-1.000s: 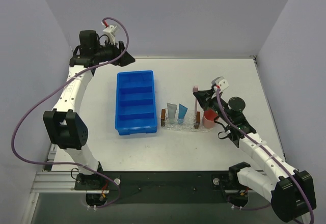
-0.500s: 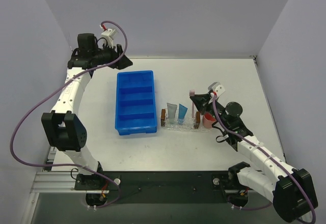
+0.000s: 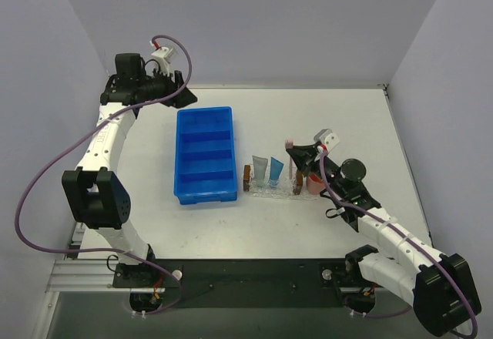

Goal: Prepare toiletry sets of a toothbrush and toothpaste on the tray

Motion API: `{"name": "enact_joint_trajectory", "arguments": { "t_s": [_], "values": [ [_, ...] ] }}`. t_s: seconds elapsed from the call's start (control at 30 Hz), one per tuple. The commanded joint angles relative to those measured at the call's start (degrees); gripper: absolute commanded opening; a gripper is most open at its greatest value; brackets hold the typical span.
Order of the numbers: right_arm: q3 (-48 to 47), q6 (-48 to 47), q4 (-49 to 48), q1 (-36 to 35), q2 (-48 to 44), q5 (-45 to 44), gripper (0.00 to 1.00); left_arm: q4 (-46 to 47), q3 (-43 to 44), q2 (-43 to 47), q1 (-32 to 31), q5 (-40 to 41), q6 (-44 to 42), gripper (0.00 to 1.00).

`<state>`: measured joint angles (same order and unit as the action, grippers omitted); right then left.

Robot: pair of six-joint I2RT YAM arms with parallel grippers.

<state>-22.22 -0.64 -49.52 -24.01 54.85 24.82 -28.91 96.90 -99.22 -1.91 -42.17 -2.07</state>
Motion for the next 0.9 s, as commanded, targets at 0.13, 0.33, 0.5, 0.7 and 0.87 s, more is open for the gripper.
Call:
{"name": "enact_joint_trajectory", "arguments": {
  "t_s": [0.13,0.33,0.5,0.7,0.87],
  "values": [
    [0.6,-2.3,-7.5,-0.6,-0.5,2.0,0.0,-0.8,0.0,2.5,0.2,-0.3,-2.2,0.63],
    [1.1,-2.3,-8.5,-0.5,-0.3,2.0,0.0,-1.6,0.2,2.4,0.2,0.2,-3.0,0.63],
    [1.3,-2.0,-9.1,-0.7,0.3,1.8,0.0,-1.9,-0.1,2.6,0.2,0.3,-3.6,0.63],
    [2.1,-1.9,-10.0,-0.8,0.3,1.7,0.0,-2.1,0.0,2.4,0.2,0.3,-3.9,0.63],
    [2.6,-1.7,-10.2,-0.7,0.4,1.5,0.0,-2.7,-0.4,2.3,0.1,0.7,-4.7,0.63]
  ]
}}
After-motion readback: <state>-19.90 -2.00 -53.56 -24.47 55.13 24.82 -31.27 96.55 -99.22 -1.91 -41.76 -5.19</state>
